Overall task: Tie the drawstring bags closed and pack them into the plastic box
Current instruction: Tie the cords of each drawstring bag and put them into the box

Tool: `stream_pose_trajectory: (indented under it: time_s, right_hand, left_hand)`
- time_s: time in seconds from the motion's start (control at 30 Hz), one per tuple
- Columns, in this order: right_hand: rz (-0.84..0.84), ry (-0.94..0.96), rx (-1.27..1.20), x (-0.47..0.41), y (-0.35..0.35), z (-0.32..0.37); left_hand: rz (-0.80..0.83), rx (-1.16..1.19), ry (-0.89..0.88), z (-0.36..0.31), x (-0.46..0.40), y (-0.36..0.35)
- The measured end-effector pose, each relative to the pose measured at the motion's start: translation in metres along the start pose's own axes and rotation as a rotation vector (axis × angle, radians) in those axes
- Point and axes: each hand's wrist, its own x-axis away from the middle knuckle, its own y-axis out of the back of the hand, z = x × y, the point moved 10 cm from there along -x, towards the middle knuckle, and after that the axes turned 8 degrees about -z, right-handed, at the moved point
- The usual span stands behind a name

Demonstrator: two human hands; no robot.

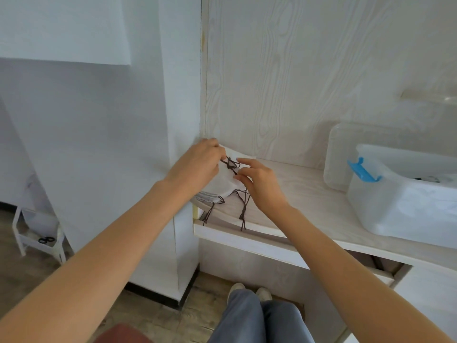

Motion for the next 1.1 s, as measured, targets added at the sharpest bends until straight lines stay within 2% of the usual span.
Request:
stream_pose_trajectory:
  time_s: [0.07, 0.13, 0.3, 0.47, 0.53, 0.63, 0.8, 0.9, 1.0, 1.1]
  right_hand:
    - [-0.014, -0.021, 0.005, 0.001, 0.001, -0.002]
    - [-0.048, -0.047, -0.014, 0.0, 0.005, -0.004]
    - [-0.084, -0.098, -0.052, -0.002, 0.006, -0.008]
    - [-0.117, -0.091, -0.072, -0.002, 0.009, -0.004]
    - [-0.11, -0.1, -0.075, -0.002, 0.008, -0.004]
    - [-0.091, -0.134, -0.086, -0.001, 0.006, -0.006]
    - [0.018, -0.269, -0.149, 0.001, -0.005, -0.015]
    - [0.027, -0.581, -0.414, 0.01, -0.009, -0.037]
    - [-0.062, -0.952, -0.913, 0.026, -0.017, -0.055]
    - [-0.167, -1.185, -1.36, 0.034, -0.032, -0.061]
  left_hand:
    - [-0.018, -0.099, -0.054, 0.0, 0.002, 0.004]
    - [-0.062, -0.039, -0.043, 0.004, 0.003, 0.008]
    - [-0.113, 0.389, 0.158, 0.022, 0.006, 0.005]
    - [-0.027, 0.966, 0.633, 0.046, 0.023, -0.029]
    - [-0.048, 1.198, 0.751, 0.045, 0.027, -0.04]
    - [-0.103, 1.46, 0.883, 0.042, 0.031, -0.05]
    - [-0.063, 1.69, 0.967, 0.038, 0.033, -0.068]
    - [-0.123, 1.776, 1.031, 0.044, 0.034, -0.076]
    - [-0.232, 1.913, 1.123, 0.053, 0.039, -0.087]
    - [-0.367, 2.118, 1.179, 0.061, 0.048, -0.097]
